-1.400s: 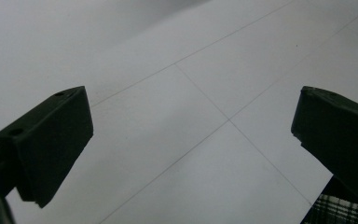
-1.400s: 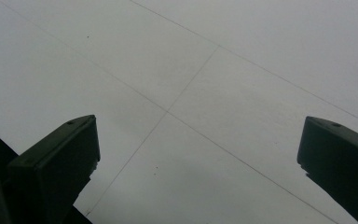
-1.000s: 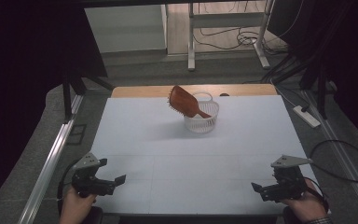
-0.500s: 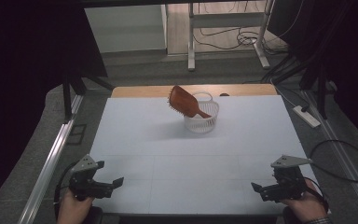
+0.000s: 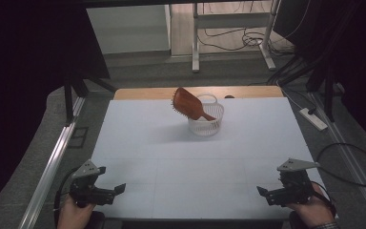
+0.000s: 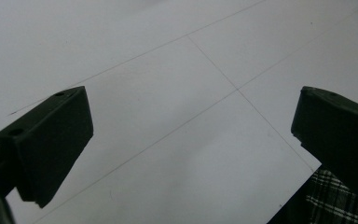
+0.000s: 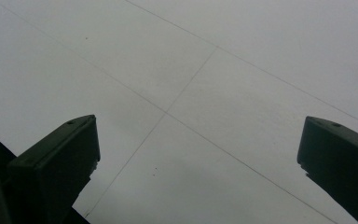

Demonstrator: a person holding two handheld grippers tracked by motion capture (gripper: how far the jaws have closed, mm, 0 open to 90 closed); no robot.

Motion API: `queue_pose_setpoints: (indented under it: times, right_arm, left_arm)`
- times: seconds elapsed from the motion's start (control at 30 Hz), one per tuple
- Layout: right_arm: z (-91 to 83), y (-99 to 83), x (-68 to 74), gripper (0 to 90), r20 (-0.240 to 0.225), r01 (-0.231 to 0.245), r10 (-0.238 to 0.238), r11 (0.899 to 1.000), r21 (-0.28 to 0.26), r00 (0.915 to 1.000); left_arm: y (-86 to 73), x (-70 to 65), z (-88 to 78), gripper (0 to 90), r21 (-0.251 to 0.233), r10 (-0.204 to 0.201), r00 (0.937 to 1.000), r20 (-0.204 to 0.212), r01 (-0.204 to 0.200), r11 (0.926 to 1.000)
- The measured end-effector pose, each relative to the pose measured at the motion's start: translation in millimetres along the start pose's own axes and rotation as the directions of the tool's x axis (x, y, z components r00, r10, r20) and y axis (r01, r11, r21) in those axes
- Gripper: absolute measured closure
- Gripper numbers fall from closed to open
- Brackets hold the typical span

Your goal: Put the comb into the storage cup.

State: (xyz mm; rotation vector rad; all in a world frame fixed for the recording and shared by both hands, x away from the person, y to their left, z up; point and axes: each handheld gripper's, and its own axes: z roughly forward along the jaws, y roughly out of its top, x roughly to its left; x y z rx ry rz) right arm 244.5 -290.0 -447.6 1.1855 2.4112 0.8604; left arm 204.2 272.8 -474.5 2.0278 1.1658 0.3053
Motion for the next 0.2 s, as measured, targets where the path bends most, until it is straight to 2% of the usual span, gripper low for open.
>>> queue_pose_setpoints:
  times: [0.2]
  right_arm:
    - [0.2, 0.0, -0.3, 0.0, -0.001, 0.001, -0.001, 1.000, 0.000, 1.0000]
  left_arm:
    - [0.1, 0.0, 0.2, 0.0, 0.002, -0.003, 1.0000, 0.004, 0.003, 1.0000]
